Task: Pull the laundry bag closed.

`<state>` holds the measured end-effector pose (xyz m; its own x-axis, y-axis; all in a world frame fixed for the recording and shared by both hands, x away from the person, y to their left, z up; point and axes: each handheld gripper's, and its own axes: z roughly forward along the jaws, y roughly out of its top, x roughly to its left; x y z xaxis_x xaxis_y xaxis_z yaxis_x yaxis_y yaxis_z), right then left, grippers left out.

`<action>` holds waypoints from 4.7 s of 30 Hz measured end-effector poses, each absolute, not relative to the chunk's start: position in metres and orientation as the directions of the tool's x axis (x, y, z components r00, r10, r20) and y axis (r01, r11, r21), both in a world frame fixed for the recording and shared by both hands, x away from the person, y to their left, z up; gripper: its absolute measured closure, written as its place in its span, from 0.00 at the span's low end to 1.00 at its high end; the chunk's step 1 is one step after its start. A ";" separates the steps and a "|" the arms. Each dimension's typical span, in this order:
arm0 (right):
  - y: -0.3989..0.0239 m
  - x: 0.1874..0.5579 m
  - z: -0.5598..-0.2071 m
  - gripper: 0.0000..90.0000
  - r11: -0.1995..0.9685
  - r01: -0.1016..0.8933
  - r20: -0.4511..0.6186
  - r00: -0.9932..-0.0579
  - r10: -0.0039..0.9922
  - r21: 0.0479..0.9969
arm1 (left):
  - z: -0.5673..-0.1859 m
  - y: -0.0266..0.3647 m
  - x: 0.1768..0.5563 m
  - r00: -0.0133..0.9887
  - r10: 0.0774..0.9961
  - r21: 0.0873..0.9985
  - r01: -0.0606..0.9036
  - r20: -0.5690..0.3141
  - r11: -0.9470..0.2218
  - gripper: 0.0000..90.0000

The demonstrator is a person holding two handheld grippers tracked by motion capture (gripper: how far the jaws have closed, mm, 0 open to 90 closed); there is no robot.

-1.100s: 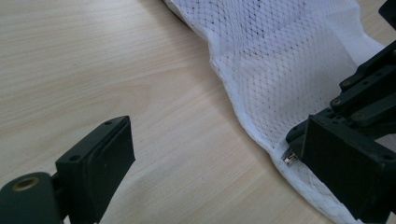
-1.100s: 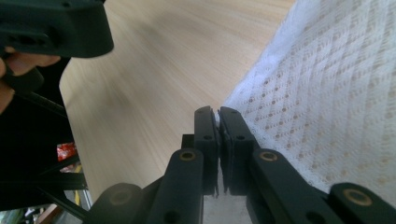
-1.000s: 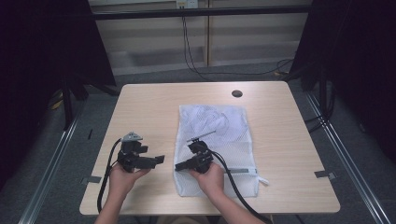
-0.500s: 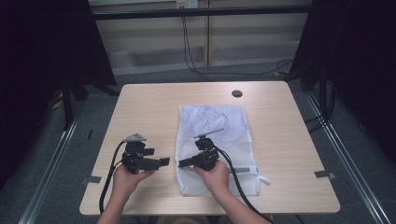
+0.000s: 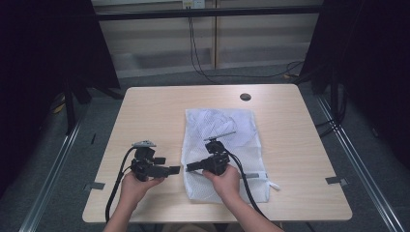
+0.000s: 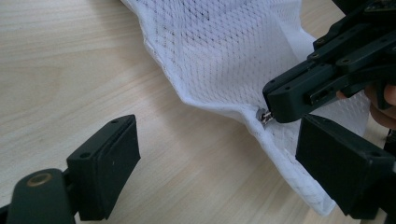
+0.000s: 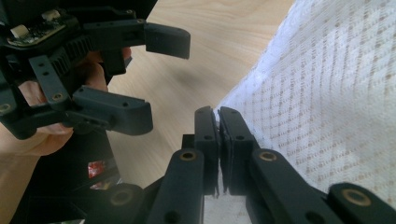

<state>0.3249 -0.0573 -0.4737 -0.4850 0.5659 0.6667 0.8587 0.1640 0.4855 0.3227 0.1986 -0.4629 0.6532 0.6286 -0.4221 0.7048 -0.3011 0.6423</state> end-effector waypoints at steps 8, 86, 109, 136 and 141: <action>-0.061 0.325 -0.469 0.96 0.149 0.853 0.665 -0.488 0.565 0.500 | -0.465 0.193 0.322 0.664 0.594 0.628 0.712 -0.454 -0.315 0.18; -0.058 0.320 -0.458 0.97 0.141 0.819 0.643 -0.531 0.552 0.556 | -0.476 0.165 0.321 0.674 0.499 0.585 0.732 -0.545 -0.350 0.97; -0.068 0.321 -0.458 0.97 0.151 0.825 0.635 -0.523 0.569 0.545 | -0.475 0.167 0.321 0.659 0.503 0.576 0.745 -0.559 -0.336 0.98; -0.079 0.320 -0.460 0.97 0.153 0.824 0.626 -0.522 0.579 0.546 | -0.473 0.166 0.321 0.656 0.505 0.577 0.747 -0.561 -0.330 0.98; -0.080 0.320 -0.460 0.97 0.159 0.820 0.616 -0.527 0.586 0.550 | -0.473 0.167 0.321 0.654 0.507 0.576 0.749 -0.562 -0.327 0.98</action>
<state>0.3196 -0.0802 -0.4603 -0.5270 0.5860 0.6155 0.8196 0.1590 0.5504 0.3208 0.1671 -0.4729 0.6538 0.5070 -0.5617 0.7489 -0.3275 0.5761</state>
